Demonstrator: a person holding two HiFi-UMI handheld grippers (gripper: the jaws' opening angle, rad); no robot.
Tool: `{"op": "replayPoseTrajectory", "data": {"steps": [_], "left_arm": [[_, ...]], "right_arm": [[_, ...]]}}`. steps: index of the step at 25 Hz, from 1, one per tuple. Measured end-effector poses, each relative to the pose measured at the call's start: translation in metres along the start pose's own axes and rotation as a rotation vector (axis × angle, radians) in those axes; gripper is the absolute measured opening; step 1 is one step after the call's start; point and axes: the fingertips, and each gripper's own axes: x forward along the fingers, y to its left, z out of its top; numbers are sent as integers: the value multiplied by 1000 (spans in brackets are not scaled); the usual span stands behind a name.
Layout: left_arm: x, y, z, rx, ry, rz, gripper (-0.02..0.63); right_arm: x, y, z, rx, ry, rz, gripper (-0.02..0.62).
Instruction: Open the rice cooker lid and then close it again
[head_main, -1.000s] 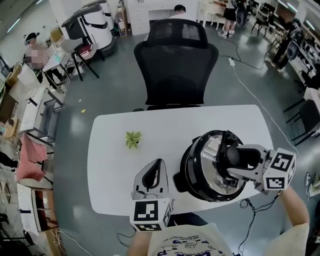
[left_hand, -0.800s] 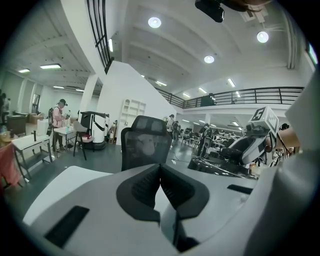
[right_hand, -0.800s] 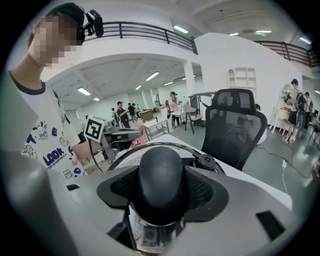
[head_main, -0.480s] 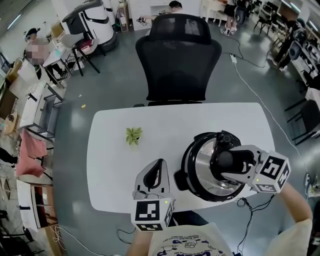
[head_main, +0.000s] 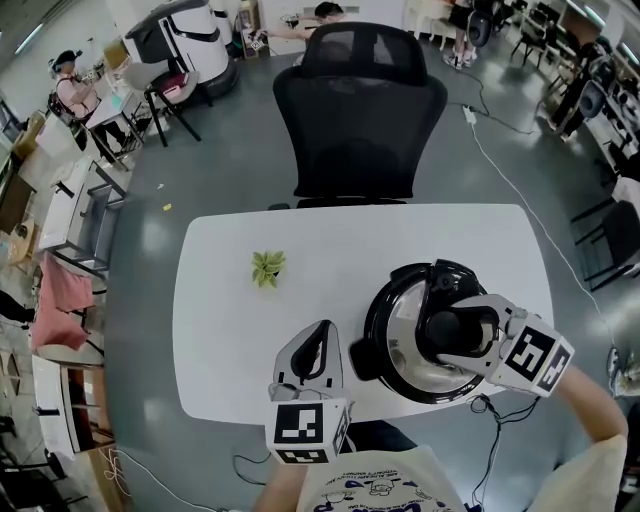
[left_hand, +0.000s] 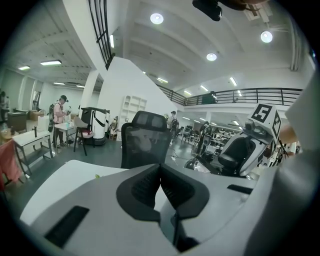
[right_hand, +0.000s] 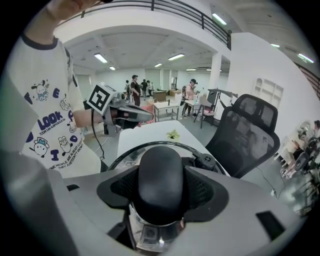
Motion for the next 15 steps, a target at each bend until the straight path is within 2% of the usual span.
{"op": "replayPoseTrajectory", "data": {"steps": [8, 15], "left_arm": [[-1, 1, 0, 1, 2, -1, 14], [1, 5, -1, 2, 4, -1, 14]], "right_arm": [[8, 6, 2, -73, 28, 18, 295], [15, 1, -5, -50, 21, 39, 293]]}}
